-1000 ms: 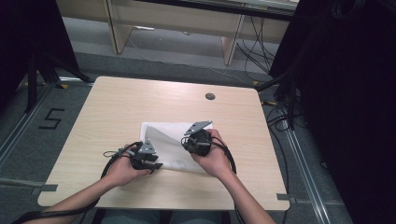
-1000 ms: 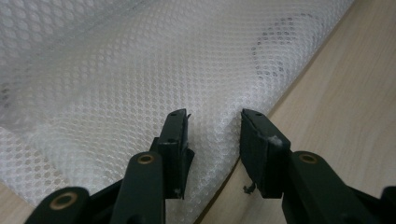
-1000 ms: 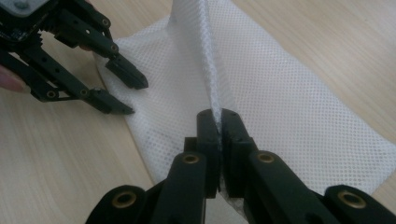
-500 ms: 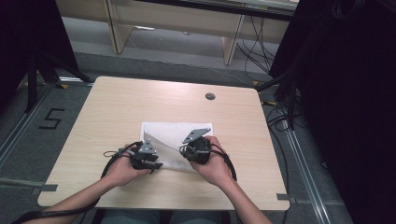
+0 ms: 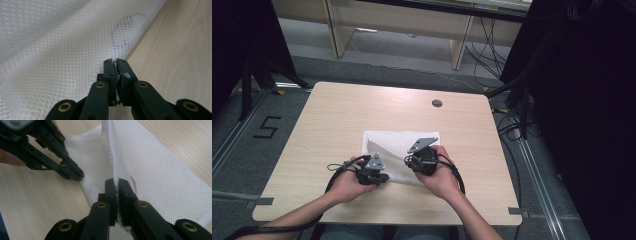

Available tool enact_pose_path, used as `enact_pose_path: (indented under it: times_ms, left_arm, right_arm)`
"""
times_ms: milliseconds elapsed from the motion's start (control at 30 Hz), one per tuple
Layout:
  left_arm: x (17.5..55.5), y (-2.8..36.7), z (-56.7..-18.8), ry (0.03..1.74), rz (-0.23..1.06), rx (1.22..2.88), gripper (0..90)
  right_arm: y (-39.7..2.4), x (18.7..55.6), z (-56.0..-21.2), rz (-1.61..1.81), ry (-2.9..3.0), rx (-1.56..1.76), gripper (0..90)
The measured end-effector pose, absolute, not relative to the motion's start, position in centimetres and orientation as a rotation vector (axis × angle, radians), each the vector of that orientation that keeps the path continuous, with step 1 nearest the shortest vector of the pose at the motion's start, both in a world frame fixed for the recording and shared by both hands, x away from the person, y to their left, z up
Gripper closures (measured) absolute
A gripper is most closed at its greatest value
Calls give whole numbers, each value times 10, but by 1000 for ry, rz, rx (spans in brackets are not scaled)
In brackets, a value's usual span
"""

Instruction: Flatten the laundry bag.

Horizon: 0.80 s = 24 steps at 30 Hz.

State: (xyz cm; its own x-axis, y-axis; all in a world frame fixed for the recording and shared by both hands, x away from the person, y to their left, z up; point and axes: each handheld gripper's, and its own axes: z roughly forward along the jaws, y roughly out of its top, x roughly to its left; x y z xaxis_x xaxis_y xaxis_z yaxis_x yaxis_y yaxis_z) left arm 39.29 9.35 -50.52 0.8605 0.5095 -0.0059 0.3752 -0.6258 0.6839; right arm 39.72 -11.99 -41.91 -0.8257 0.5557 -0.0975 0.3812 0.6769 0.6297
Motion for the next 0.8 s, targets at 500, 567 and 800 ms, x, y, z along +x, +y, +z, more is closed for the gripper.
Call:
enact_pose_path:
  times_ms: [500,567,800]
  left_arm:
    - [397,95,-500,654,250,2296,811]
    - [391,103,-491,672,241,2256,805]
    - [373,166,-463,825,293,2071,787]
  right_arm:
    - [-115,385,-414,941,2658,749,886]
    - [-116,383,-413,948,2659,765,886]
    - [-118,375,-417,961,2696,701,885]
